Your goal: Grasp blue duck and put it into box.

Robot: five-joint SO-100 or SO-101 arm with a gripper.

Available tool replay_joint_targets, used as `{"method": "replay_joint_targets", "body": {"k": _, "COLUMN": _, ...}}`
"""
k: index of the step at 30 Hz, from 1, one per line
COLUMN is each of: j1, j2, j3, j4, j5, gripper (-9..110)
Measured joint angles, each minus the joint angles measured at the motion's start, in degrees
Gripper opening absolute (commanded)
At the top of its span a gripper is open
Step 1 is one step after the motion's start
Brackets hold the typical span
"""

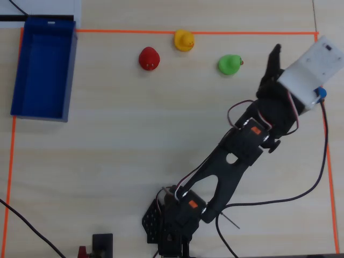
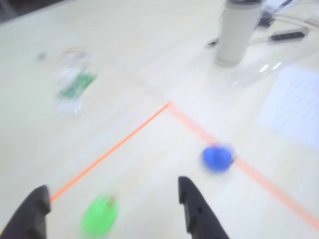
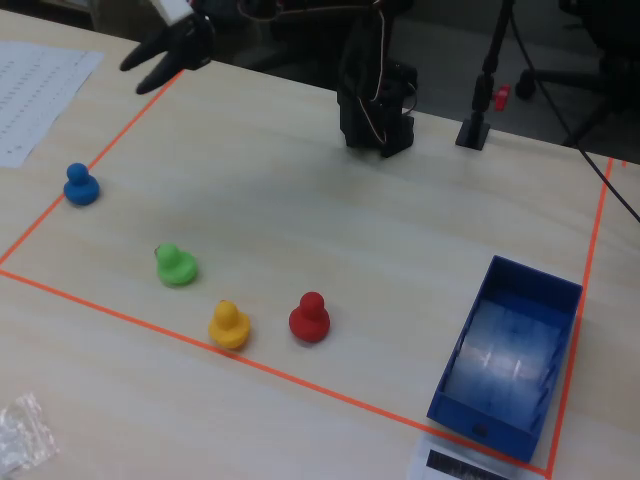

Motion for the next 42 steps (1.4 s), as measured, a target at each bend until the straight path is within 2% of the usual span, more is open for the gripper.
{"method": "replay_joint_targets", "body": {"k": 7, "j1": 6.4, "j2": -20.1, "j3": -7.0, "j4": -11.9, "j5": -2.0, "gripper": 37}}
{"method": "replay_joint_targets", "body": {"k": 23, "j1": 10.9, "j2": -54.4, "j3": -31.0, "j4": -12.7, "j5": -2.0, "gripper": 37}}
{"method": "replay_joint_targets", "body": {"k": 33, "j1": 14.1, "j2": -64.4, "j3": -54.0, "j4": -6.9, "j5": 2.4, "gripper": 37}}
{"method": "replay_joint_targets", "body": {"k": 42, "j1": 14.6, "j2": -69.9, "j3": -55.4, "j4": -7.4, "j5": 3.0, "gripper": 37}}
